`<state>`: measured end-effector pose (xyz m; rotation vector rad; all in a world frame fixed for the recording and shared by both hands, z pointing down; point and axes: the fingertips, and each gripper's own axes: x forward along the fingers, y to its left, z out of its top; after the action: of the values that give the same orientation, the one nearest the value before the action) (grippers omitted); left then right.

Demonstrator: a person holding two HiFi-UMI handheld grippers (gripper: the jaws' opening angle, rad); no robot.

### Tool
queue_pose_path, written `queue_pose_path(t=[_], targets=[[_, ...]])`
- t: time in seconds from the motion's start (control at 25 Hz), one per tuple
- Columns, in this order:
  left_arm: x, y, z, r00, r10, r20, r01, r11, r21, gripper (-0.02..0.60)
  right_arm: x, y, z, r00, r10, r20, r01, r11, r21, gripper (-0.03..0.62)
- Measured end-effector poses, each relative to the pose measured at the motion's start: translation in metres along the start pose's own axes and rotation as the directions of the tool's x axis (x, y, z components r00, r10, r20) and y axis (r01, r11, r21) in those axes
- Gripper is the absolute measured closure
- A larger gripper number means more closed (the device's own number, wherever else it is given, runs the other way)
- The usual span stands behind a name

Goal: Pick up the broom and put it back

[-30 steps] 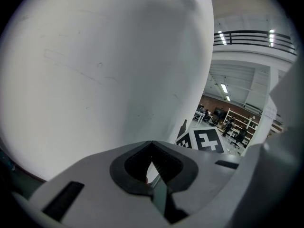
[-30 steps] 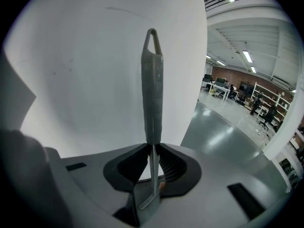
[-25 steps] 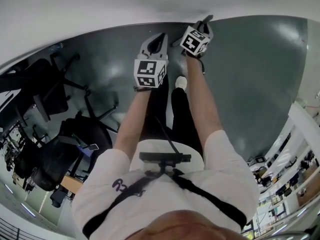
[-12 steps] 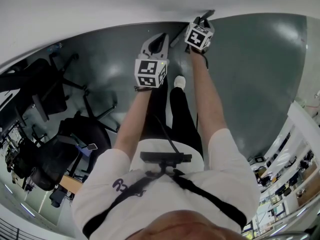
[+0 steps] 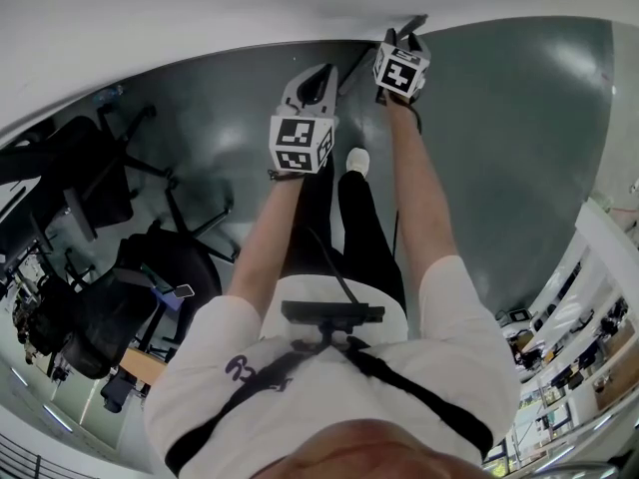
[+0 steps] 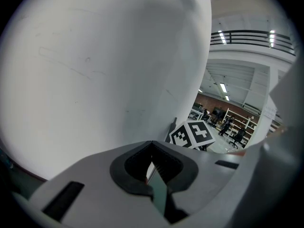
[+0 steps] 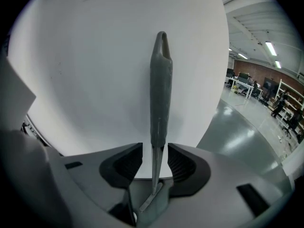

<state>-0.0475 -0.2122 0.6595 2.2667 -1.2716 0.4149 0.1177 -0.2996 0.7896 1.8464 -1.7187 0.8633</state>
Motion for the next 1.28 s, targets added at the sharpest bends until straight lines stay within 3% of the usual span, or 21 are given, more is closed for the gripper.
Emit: queue_pose_path(t=[0.36, 0.76, 0.84, 0.92, 1.28], targets=[[0.003, -0.013, -0.002, 1.000, -0.007, 0.000, 0.007, 1.000, 0.000, 0.569, -0.002, -0.007, -0.013, 0.996, 0.074, -0.043, -0.074, 0.997, -0.002, 0.433], [0.003, -0.022, -0.009, 1.000, -0.007, -0.008, 0.007, 1.000, 0.000, 0.569, -0.006, -0.017, -0.008, 0.995, 0.102, -0.023, -0.102, 0.994, -0.039, 0.436], [0.002, -0.021, -0.011, 1.000, -0.004, -0.010, 0.004, 1.000, -0.003, 0.569, -0.007, -0.019, -0.009, 0.995, 0.094, -0.025, -0.095, 0.994, -0.049, 0.441], [0.002, -0.021, -0.013, 1.000, -0.004, -0.011, 0.004, 1.000, -0.004, 0.569, -0.008, -0.022, -0.010, 0.997, 0.075, -0.017, -0.076, 0.996, -0.053, 0.507], [0.003, -0.021, -0.017, 1.000, 0.003, -0.010, -0.003, 1.000, -0.008, 0.569, -0.006, -0.026, -0.014, 0.999, 0.044, -0.008, -0.044, 0.999, -0.032, 0.513]])
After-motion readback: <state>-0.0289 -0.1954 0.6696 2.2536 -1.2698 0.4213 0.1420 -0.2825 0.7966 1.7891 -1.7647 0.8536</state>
